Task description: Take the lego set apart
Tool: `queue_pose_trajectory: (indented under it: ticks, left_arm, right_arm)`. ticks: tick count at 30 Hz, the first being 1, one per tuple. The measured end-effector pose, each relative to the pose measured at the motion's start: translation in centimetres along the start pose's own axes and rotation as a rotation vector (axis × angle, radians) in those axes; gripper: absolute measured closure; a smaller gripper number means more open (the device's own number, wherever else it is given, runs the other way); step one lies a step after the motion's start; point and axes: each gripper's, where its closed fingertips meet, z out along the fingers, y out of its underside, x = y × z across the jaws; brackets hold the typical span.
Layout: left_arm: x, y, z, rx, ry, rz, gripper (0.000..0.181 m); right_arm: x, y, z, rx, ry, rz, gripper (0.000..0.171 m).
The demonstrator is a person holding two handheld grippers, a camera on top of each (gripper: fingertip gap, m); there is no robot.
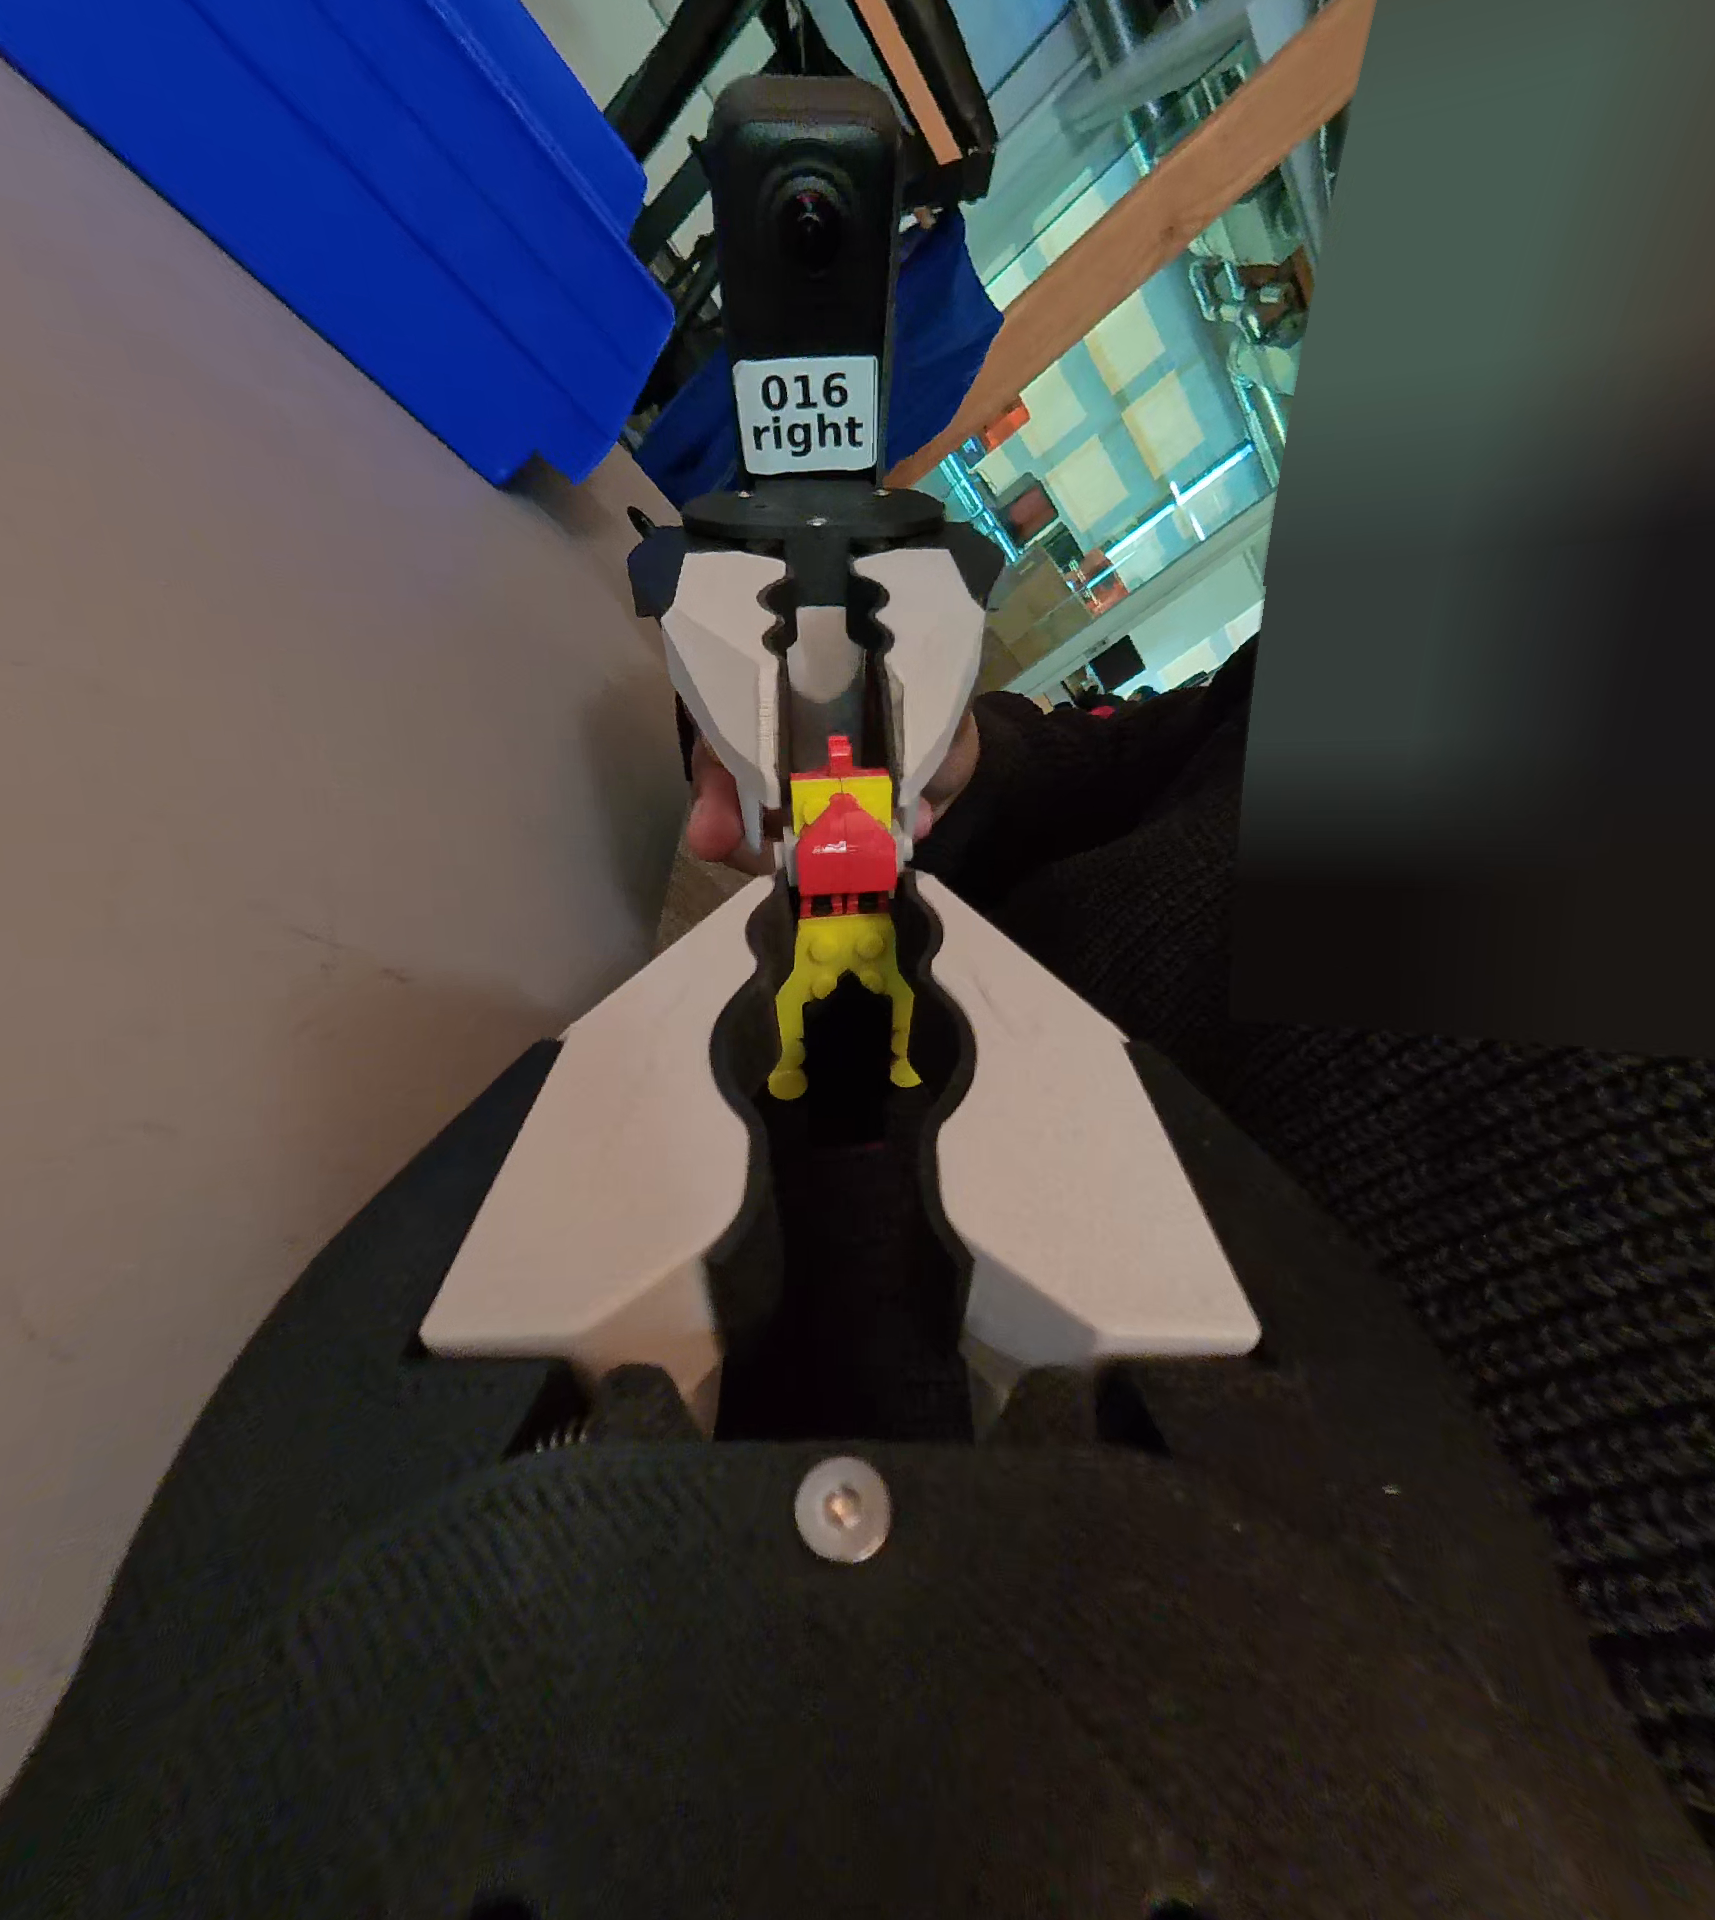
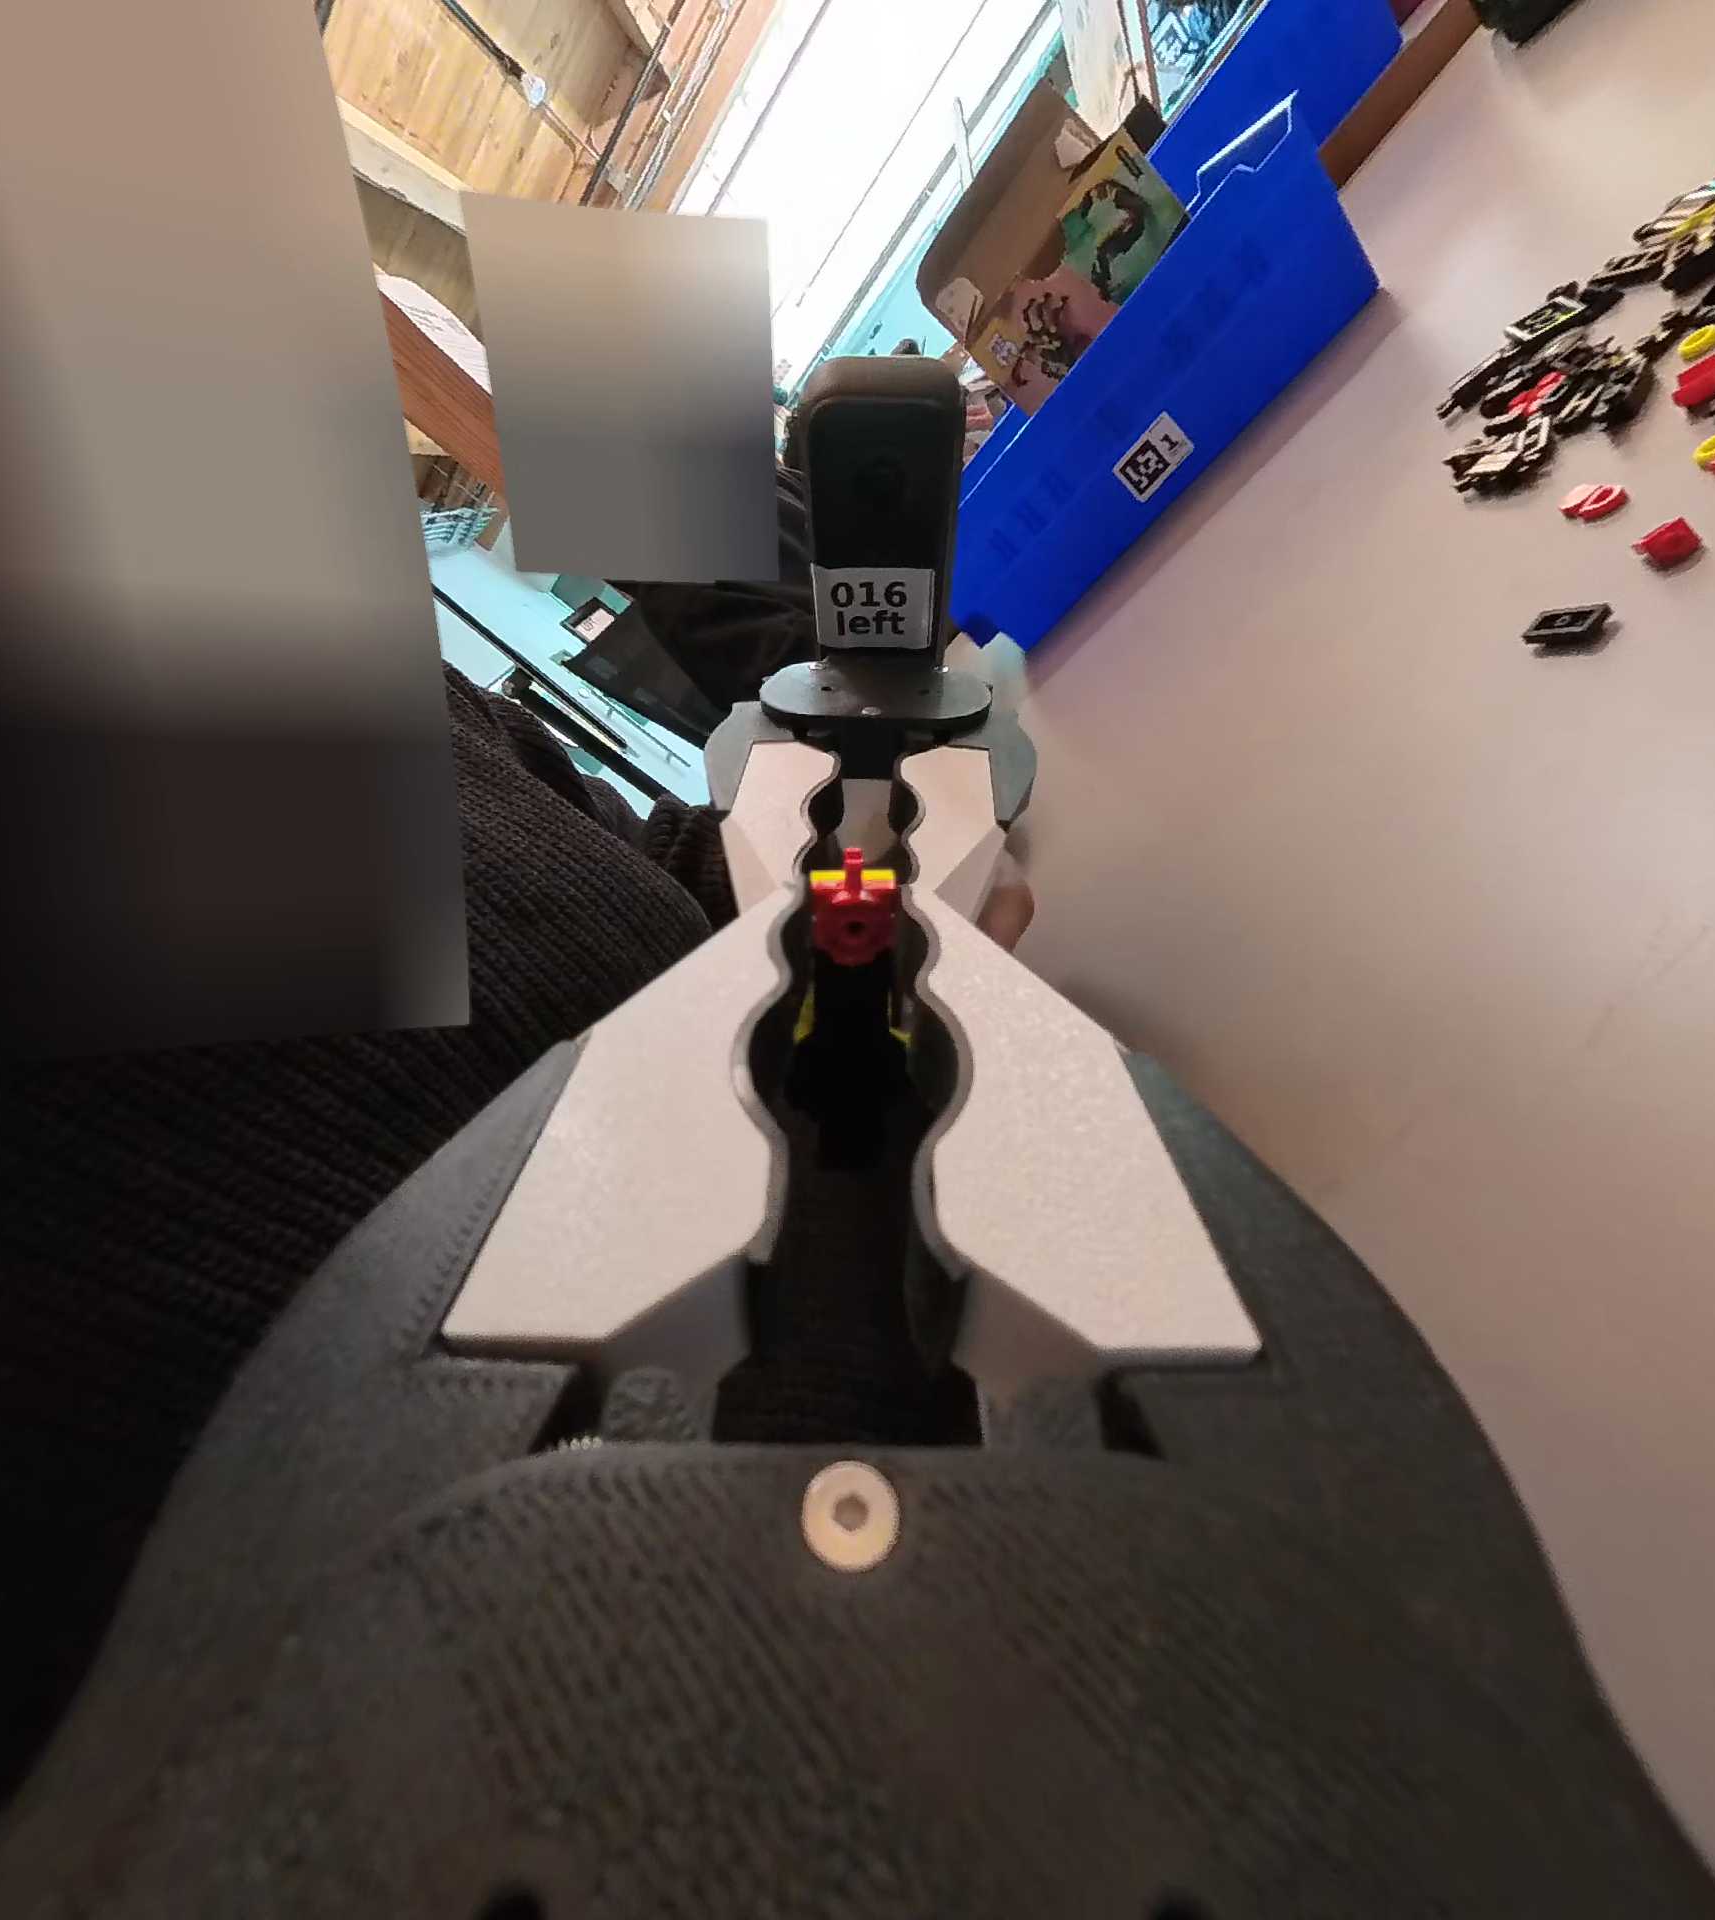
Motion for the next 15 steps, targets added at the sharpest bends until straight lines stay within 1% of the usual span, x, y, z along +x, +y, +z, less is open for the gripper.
queue_pose_trajectory:
  ticks: [15]
  left_arm:
    - [0.17, 0.13, 0.10, -0.007, 0.003, 0.017, 0.163]
  right_arm:
    - [-0.23, 0.22, 0.10, -0.020, -0.005, -0.004, 0.157]
